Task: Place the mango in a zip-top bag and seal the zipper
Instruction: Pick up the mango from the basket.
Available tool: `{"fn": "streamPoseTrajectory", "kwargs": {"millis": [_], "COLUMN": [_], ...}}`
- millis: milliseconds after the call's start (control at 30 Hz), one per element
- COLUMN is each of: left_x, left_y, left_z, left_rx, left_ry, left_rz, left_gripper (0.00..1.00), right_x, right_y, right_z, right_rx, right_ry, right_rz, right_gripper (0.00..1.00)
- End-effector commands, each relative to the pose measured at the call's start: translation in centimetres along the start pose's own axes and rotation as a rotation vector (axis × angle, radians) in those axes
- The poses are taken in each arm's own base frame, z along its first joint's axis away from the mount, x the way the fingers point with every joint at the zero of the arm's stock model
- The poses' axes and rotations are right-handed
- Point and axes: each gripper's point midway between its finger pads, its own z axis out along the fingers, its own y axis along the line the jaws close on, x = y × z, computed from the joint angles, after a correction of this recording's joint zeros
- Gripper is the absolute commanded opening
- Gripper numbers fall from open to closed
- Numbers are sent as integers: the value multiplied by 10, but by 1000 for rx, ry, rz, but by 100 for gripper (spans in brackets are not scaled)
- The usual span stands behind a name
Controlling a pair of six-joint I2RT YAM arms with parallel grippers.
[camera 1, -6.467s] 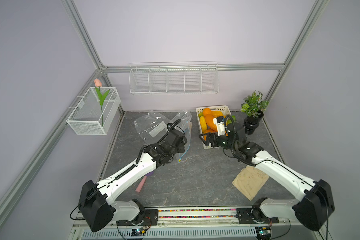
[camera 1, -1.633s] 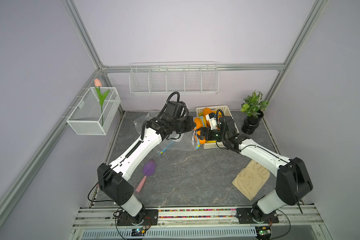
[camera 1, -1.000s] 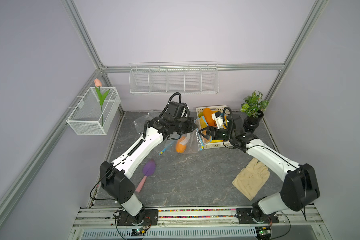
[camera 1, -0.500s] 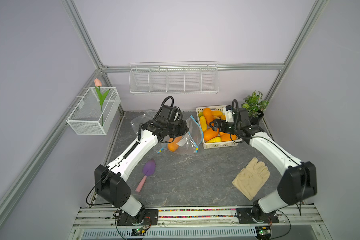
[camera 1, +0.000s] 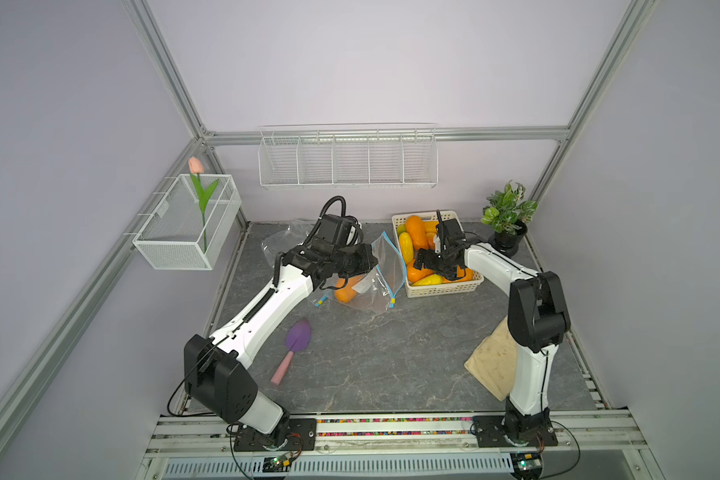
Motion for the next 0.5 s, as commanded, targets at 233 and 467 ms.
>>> {"fn": "streamPoseTrajectory", "kwargs": {"millis": [233, 467], "left_x": [0, 1], "left_y": [1, 0], "left_z": [9, 10], "left_rx": [19, 28], "left_ry": [12, 18], "left_rz": [15, 15], "left_gripper": [0, 0], "right_x": [-3, -14], "right_y": [8, 16], "right_z": [43, 43], "right_rx": [-89, -157], "right_ry": [17, -49], "right_rz": [115, 119], "right_gripper": [99, 90]}}
